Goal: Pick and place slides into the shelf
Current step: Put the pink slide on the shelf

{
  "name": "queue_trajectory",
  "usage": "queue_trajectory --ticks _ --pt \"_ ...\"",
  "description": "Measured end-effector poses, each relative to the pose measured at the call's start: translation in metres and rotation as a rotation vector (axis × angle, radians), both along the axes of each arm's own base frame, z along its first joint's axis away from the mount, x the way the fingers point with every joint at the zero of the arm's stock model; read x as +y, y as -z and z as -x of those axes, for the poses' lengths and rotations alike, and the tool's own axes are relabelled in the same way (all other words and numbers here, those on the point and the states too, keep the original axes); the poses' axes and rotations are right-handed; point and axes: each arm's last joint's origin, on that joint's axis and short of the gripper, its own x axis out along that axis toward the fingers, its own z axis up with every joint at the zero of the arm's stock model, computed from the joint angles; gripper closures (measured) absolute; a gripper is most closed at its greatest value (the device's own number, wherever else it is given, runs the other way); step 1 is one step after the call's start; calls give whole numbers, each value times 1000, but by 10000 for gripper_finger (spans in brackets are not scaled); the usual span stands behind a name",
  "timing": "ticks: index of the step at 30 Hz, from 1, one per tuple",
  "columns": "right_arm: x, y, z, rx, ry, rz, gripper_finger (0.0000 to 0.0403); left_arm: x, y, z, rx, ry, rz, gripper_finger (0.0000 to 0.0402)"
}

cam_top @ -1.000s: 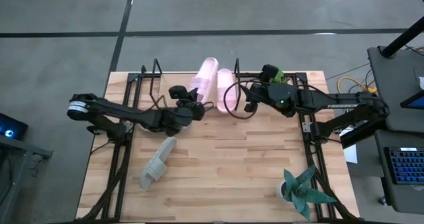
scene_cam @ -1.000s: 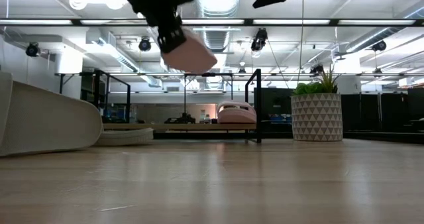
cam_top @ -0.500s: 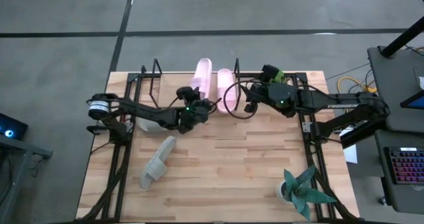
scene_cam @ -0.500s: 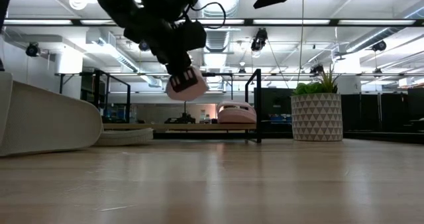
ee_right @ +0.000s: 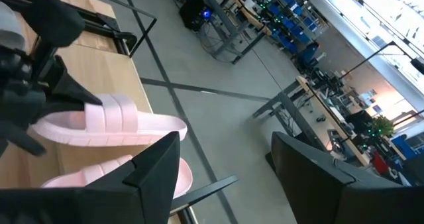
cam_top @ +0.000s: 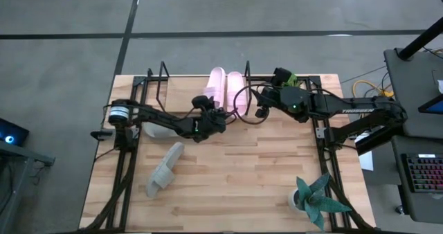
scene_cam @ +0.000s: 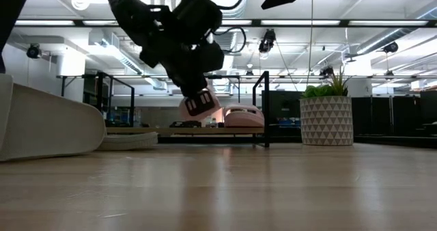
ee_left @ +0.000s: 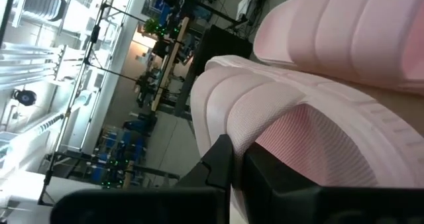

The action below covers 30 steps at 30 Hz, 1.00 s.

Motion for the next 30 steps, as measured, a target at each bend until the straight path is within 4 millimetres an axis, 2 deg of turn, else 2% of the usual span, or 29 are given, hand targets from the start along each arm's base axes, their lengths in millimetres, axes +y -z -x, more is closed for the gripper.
queue_trajectory --ticks 8,18,25,30 --pt "0 2 0 10 -3 -2 174 10 20 -12 64 -29 -4 401" --pt "0 4 0 24 -4 -8 174 17 23 -11 71 -40 4 401" --pt "0 5 0 25 -4 -8 174 17 26 -14 63 79 92 401" --pt "0 5 0 25 -5 -8 174 16 27 -16 56 137 133 368"
